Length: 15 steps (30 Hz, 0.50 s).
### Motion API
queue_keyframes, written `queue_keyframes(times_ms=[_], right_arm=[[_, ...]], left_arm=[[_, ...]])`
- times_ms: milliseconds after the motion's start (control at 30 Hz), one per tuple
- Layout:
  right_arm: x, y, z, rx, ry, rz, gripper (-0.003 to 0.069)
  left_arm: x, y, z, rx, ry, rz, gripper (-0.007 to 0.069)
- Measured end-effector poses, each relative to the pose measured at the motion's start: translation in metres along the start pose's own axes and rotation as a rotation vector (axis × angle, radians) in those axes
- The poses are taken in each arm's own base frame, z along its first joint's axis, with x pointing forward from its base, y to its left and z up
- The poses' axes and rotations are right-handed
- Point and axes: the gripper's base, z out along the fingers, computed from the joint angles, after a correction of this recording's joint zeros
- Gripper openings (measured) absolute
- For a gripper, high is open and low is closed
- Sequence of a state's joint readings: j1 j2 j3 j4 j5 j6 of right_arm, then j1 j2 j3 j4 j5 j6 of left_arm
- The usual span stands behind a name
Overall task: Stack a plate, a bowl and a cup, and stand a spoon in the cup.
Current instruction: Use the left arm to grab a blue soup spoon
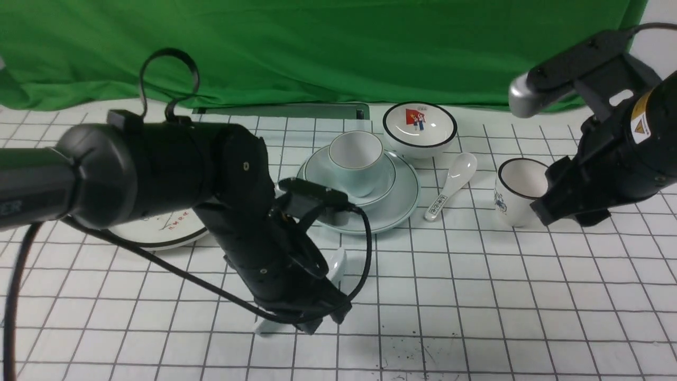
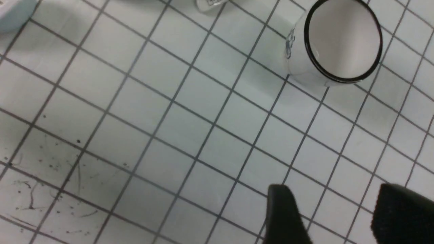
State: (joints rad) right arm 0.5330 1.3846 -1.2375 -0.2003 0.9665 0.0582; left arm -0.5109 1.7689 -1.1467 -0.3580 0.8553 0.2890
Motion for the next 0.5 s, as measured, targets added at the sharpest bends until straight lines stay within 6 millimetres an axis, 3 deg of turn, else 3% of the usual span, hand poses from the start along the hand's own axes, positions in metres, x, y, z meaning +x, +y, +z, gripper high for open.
queue_keyframes(times_ms=[200,300,400,500], right_arm=[[-0.005,0.000,0.000,-0.001,-0.062,0.006,0.0393],[-0.010,0.000,-0.001,-0.004,-0.109,0.007,0.0393],[-0.012,0.000,-0.001,-0.004,-0.133,0.007,0.0393],[-0.013,0.000,-0.001,-0.004,-0.144,0.000,0.0393]], left_arm=[[0.005,0.020,0.006,-0.099,0.063,0.028,-0.0036],[0.004,0.041,0.003,-0.122,0.032,-0.026,-0.0036],[0.007,0.054,0.002,-0.088,0.045,-0.108,-0.0036],[0.007,0.053,-0.003,0.015,0.057,-0.159,-0.0036]])
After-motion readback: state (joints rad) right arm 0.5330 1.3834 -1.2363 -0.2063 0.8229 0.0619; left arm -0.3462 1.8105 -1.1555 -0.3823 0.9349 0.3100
